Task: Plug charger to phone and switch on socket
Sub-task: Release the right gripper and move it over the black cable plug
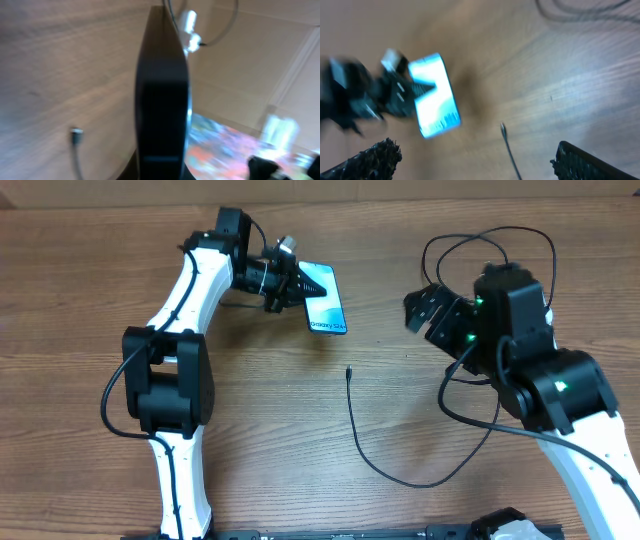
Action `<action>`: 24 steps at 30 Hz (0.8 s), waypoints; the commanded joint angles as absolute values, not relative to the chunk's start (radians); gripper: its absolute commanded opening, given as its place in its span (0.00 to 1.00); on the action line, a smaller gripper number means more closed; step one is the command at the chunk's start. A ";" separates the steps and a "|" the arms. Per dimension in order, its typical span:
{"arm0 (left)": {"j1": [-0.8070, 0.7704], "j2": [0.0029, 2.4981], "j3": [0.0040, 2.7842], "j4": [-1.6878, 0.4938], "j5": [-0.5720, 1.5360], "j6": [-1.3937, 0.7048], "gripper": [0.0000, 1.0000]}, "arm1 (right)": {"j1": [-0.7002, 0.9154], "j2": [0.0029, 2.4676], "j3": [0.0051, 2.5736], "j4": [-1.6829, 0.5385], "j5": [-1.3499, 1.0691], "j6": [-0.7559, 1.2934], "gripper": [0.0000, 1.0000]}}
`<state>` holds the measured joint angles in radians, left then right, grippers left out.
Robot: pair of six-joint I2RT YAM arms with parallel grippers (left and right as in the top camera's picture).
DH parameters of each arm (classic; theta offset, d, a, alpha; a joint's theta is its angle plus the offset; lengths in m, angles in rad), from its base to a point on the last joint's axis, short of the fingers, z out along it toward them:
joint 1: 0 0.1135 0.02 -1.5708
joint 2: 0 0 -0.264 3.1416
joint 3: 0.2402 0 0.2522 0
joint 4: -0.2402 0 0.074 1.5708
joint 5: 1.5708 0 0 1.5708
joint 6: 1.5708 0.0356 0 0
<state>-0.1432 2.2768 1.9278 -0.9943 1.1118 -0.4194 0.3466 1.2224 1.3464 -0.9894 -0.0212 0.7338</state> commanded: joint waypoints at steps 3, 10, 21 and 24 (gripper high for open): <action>-0.136 2.068 2.056 -1.009 0.775 -0.321 0.04 | 0.347 1.293 1.348 -1.055 -0.107 0.599 0.96; -0.058 1.960 2.066 -1.071 0.550 -0.310 0.04 | 0.351 1.491 1.348 -1.071 -0.204 0.537 0.62; 0.039 1.969 2.064 -1.185 0.636 -0.278 0.04 | 0.429 1.768 1.348 -0.966 -0.242 0.487 0.41; 0.051 1.969 2.064 -1.203 0.768 -0.243 0.04 | 0.433 1.864 1.348 -0.947 -0.241 0.497 0.34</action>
<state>0.0425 1.9770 2.0541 -1.1931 0.6197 -0.2981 0.4305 1.8011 1.3460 -0.9577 -0.2359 0.4999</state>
